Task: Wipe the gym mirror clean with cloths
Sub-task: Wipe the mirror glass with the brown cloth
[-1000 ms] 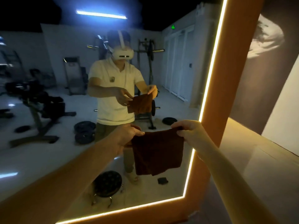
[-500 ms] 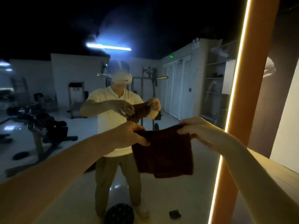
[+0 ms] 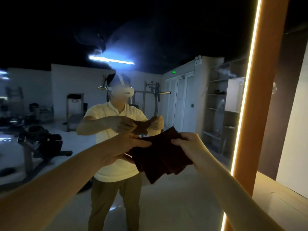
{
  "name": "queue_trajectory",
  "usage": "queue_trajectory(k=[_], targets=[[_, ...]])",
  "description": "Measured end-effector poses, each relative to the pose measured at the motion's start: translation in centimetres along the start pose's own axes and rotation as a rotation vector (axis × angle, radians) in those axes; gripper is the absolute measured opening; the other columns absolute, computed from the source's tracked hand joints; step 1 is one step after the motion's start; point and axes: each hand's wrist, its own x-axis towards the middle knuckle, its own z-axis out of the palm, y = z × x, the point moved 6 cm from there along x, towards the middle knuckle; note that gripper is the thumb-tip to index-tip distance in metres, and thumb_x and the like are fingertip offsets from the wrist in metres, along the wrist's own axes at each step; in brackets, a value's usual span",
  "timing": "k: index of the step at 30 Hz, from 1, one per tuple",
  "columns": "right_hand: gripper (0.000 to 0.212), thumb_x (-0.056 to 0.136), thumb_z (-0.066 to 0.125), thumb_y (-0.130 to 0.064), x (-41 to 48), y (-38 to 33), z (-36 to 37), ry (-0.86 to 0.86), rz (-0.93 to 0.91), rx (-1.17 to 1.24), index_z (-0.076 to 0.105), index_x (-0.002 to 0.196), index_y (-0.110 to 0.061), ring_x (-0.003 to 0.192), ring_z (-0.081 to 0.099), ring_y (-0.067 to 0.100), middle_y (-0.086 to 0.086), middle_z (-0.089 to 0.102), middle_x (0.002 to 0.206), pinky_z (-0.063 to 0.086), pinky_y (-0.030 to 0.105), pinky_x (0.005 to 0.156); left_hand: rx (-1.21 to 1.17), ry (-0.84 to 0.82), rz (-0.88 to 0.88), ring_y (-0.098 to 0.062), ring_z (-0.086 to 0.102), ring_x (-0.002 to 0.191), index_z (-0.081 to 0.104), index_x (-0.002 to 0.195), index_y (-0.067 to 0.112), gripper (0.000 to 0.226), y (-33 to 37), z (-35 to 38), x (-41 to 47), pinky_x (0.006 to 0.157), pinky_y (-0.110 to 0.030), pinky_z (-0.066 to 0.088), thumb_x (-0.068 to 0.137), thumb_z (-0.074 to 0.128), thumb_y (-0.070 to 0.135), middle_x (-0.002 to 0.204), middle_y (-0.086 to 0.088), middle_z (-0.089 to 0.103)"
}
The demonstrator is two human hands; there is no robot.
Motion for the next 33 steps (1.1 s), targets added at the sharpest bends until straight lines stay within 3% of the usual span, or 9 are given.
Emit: queue_trajectory(k=[3, 6, 9, 12, 18, 22, 24, 28, 33], targets=[[0.013, 0.096, 0.064, -0.021, -0.2, -2.7, 0.3, 0.266, -0.424, -0.612, 0.063, 0.083, -0.023, 0.074, 0.061, 0.01, -0.01, 0.063, 0.076, 0.049, 0.028, 0.067, -0.035, 0.079, 0.024, -0.021, 0.077, 0.094, 0.068, 0.117, 0.015, 0.026, 1.0, 0.7, 1.3, 0.083, -0.042, 0.063, 0.093, 0.074, 0.023, 0.096, -0.001, 0.08], [0.007, 0.094, 0.065, -0.018, -1.6, -4.3, 1.3, 0.396, -0.746, -0.777, 0.066, 0.089, -0.023, 0.073, 0.054, 0.01, -0.014, 0.056, 0.078, 0.043, 0.026, 0.071, -0.059, 0.138, -0.039, -0.025, 0.073, 0.082, 0.07, 0.104, 0.006, 0.01, 1.6, 1.6, 2.7, 0.072, -0.041, 0.061, 0.097, 0.066, 0.012, 0.072, -0.003, 0.077], [0.007, 0.09, 0.072, -0.014, -1.8, -4.4, 1.7, 0.386, -0.861, -0.736, 0.072, 0.093, -0.02, 0.071, 0.06, 0.012, -0.009, 0.064, 0.082, 0.054, 0.029, 0.068, -0.104, 0.122, -0.06, -0.026, 0.066, 0.08, 0.066, 0.113, 0.001, 0.025, 2.9, 2.8, 3.3, 0.091, -0.047, 0.058, 0.093, 0.067, 0.017, 0.068, -0.007, 0.071], [0.019, 0.082, 0.081, -0.013, -2.0, -4.0, 2.1, 0.329, -0.935, -0.791, 0.075, 0.1, -0.017, 0.079, 0.066, 0.016, -0.004, 0.069, 0.092, 0.059, 0.031, 0.065, -0.373, 0.024, 0.093, -0.035, 0.063, 0.101, 0.059, 0.109, 0.003, 0.031, 4.8, 3.1, 4.7, 0.104, -0.057, 0.049, 0.085, 0.064, 0.023, 0.102, -0.022, 0.061], [0.048, 0.104, 0.053, -0.029, -1.1, -3.6, 2.5, 0.082, -0.855, -0.866, 0.043, 0.15, -0.022, 0.127, 0.046, 0.018, -0.003, 0.043, 0.146, 0.04, 0.034, 0.111, -0.116, 0.171, 0.191, -0.029, 0.072, 0.109, 0.063, 0.125, 0.009, 0.037, 7.1, 2.3, 4.3, 0.098, -0.047, 0.059, 0.096, 0.071, 0.029, 0.12, -0.016, 0.072], [0.018, 0.1, 0.061, -0.025, 0.3, -5.5, -0.3, 0.234, -0.833, -0.528, 0.062, 0.115, -0.034, 0.105, 0.058, 0.004, -0.014, 0.061, 0.115, 0.05, 0.024, 0.093, 0.066, 0.187, 0.194, -0.031, 0.068, 0.113, 0.06, 0.13, 0.007, 0.034, 9.5, 0.2, 5.1, 0.103, -0.049, 0.055, 0.097, 0.066, 0.006, 0.121, -0.018, 0.068], [0.026, 0.095, 0.07, -0.023, 2.4, -6.7, -2.5, 0.275, -0.643, -0.253, 0.054, 0.101, -0.043, 0.102, 0.059, 0.0, -0.017, 0.059, 0.107, 0.046, 0.017, 0.084, 0.163, 0.141, 0.238, -0.028, 0.07, 0.107, 0.063, 0.128, 0.005, 0.032, 11.5, -0.8, 5.6, 0.099, -0.044, 0.057, 0.096, 0.064, 0.0, 0.114, -0.015, 0.07], [0.014, 0.09, 0.072, -0.011, 5.7, -8.5, -2.1, -0.145, -0.282, 0.284, 0.07, 0.104, -0.011, 0.096, 0.075, 0.023, 0.007, 0.077, 0.101, 0.057, 0.025, 0.074, 0.258, 0.172, 0.389, -0.031, 0.072, 0.099, 0.072, 0.113, 0.013, 0.024, 15.1, -2.1, 6.1, 0.093, -0.044, 0.059, 0.095, 0.064, 0.0, 0.102, -0.016, 0.073], [0.038, 0.083, 0.074, -0.014, 7.6, -10.2, -0.1, -0.261, -0.215, 0.684, 0.07, 0.118, 0.001, 0.108, 0.072, 0.034, 0.019, 0.074, 0.114, 0.058, 0.046, 0.096, 0.135, 0.386, 0.549, -0.032, 0.073, 0.097, 0.072, 0.102, 0.017, 0.021, 18.2, -4.1, 6.5, 0.089, -0.052, 0.061, 0.094, 0.068, -0.001, 0.101, -0.012, 0.075]])
